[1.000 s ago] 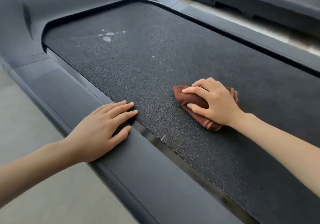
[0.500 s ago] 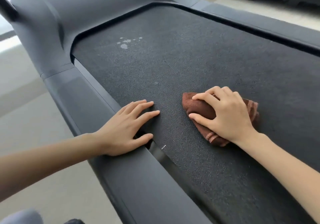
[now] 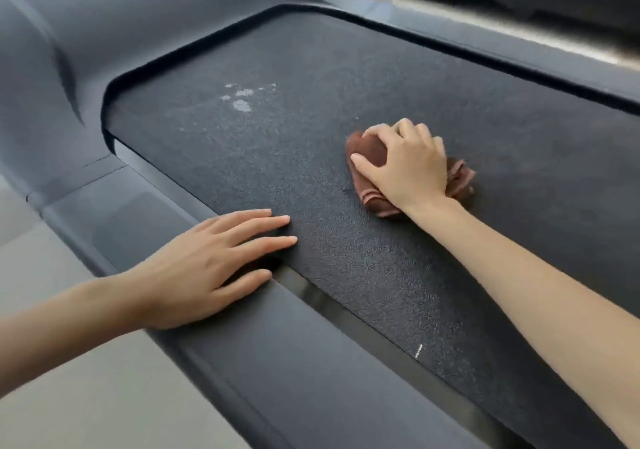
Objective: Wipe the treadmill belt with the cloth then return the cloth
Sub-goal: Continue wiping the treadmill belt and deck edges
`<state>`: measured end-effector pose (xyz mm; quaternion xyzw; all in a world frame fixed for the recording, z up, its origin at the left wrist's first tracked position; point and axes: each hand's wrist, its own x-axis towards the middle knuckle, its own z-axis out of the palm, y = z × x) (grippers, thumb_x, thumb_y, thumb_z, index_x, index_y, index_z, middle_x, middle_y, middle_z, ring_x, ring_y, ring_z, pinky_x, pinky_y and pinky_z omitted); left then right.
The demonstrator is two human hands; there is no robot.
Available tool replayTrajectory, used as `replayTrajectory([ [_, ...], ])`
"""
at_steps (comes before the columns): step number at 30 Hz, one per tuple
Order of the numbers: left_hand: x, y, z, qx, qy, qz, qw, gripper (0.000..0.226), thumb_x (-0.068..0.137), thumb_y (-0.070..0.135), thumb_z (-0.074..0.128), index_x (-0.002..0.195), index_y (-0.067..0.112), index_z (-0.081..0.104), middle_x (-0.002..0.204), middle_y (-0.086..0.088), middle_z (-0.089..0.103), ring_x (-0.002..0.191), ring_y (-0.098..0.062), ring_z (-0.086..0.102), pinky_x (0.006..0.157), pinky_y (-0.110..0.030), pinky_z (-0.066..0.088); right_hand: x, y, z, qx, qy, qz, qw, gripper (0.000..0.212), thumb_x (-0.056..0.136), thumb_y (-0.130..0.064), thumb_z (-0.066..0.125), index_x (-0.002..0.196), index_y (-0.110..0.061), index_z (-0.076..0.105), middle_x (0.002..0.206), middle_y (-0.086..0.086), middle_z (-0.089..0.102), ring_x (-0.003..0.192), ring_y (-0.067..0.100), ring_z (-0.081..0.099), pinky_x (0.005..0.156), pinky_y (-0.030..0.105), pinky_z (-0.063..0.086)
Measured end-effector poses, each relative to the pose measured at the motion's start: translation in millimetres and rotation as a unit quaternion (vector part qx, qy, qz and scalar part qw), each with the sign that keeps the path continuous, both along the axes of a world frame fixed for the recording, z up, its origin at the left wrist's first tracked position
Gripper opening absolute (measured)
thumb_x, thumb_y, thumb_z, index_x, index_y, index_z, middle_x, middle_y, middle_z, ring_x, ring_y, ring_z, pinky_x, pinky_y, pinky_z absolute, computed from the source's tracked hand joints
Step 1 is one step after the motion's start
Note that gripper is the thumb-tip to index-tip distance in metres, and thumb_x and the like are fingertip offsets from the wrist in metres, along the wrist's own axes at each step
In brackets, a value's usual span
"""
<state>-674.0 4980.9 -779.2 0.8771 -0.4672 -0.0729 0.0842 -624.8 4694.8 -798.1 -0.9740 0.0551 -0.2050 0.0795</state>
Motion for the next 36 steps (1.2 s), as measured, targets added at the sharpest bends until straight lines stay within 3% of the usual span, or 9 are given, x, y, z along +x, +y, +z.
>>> replayTrajectory([
  [6,56.0,27.4,-3.4,0.002,-0.012,-0.050,0.999,0.049,0.094,0.051,0.021,0.141,0.040,0.032,0.151,0.018,0.024,0.140,-0.005,0.017,0.114,-0.029,0.017,-66.7,-10.0,7.2,-0.011,0.021,0.235,0.972,0.043,0.080,-0.055,0.052,0.108,-0.026,0.066,0.096,-0.001,0.059,0.090,0.021,0.054,0.079,0.037,0.041],
  [8,66.5,21.8,-5.4,-0.021,-0.006,-0.047,0.999,0.052,0.092,0.054,0.019,0.140,0.040,0.032,0.150,0.018,0.024,0.140,-0.004,0.016,0.115,-0.029,0.017,-76.4,-34.1,10.2,-0.019,0.026,0.228,0.973,0.041,0.079,-0.051,0.055,0.106,-0.022,0.068,0.096,0.000,0.061,0.089,0.022,0.056,0.081,0.037,0.042],
  [12,71.6,15.8,-14.2,-0.054,-0.003,-0.030,0.998,0.063,0.087,0.058,0.014,0.142,0.032,0.033,0.151,0.015,0.024,0.141,-0.006,0.014,0.117,-0.034,0.015,-46.0,-40.0,10.3,0.003,0.003,0.014,1.000,0.041,0.080,-0.055,0.053,0.107,-0.026,0.066,0.096,0.002,0.062,0.093,0.026,0.055,0.082,0.036,0.043],
  [15,72.2,17.1,-18.5,-0.066,-0.013,-0.026,0.997,0.070,0.085,0.059,0.011,0.142,0.026,0.034,0.151,0.013,0.027,0.141,-0.007,0.016,0.117,-0.032,0.011,-2.4,-14.6,2.9,-0.010,-0.008,-0.218,0.976,0.039,0.083,-0.053,0.055,0.112,-0.029,0.061,0.108,0.006,0.060,0.105,0.031,0.051,0.087,0.039,0.038],
  [17,72.6,16.9,-19.9,-0.073,-0.018,-0.024,0.997,0.071,0.084,0.059,0.012,0.142,0.024,0.036,0.150,0.012,0.030,0.141,-0.008,0.019,0.117,-0.031,0.013,9.6,6.1,1.7,-0.005,-0.004,-0.279,0.960,0.040,0.084,-0.055,0.052,0.115,-0.029,0.058,0.113,0.007,0.057,0.109,0.031,0.048,0.089,0.040,0.036],
  [23,73.1,16.1,-20.1,-0.080,-0.032,-0.033,0.996,0.072,0.084,0.057,0.017,0.137,0.017,0.045,0.145,0.003,0.040,0.137,-0.017,0.031,0.113,-0.036,0.022,-35.8,67.6,3.9,-0.013,0.014,-0.017,1.000,0.035,0.082,-0.052,0.056,0.109,-0.029,0.062,0.097,-0.001,0.056,0.093,0.022,0.050,0.082,0.039,0.041],
  [30,73.3,16.9,-17.9,-0.073,-0.026,-0.041,0.996,0.067,0.087,0.054,0.020,0.136,0.017,0.046,0.144,0.004,0.042,0.136,-0.018,0.033,0.112,-0.038,0.024,-88.4,24.2,19.4,-0.010,0.066,0.230,0.971,0.036,0.079,-0.041,0.064,0.106,-0.019,0.069,0.098,0.005,0.059,0.092,0.027,0.056,0.079,0.047,0.044],
  [33,71.2,17.8,-18.8,-0.077,-0.028,-0.028,0.996,0.067,0.088,0.055,0.018,0.137,0.020,0.045,0.146,0.007,0.039,0.138,-0.014,0.029,0.114,-0.036,0.020,-82.5,11.7,15.7,-0.007,0.067,0.283,0.957,0.033,0.077,-0.039,0.066,0.101,-0.017,0.071,0.093,0.005,0.060,0.087,0.026,0.058,0.077,0.041,0.046],
  [36,70.8,17.6,-17.1,-0.077,-0.026,-0.023,0.996,0.068,0.087,0.057,0.015,0.139,0.022,0.042,0.147,0.009,0.036,0.139,-0.011,0.026,0.115,-0.034,0.017,-53.3,13.6,14.8,0.009,0.050,0.223,0.973,0.035,0.076,-0.044,0.061,0.101,-0.021,0.070,0.092,0.002,0.062,0.087,0.025,0.059,0.079,0.035,0.047],
])
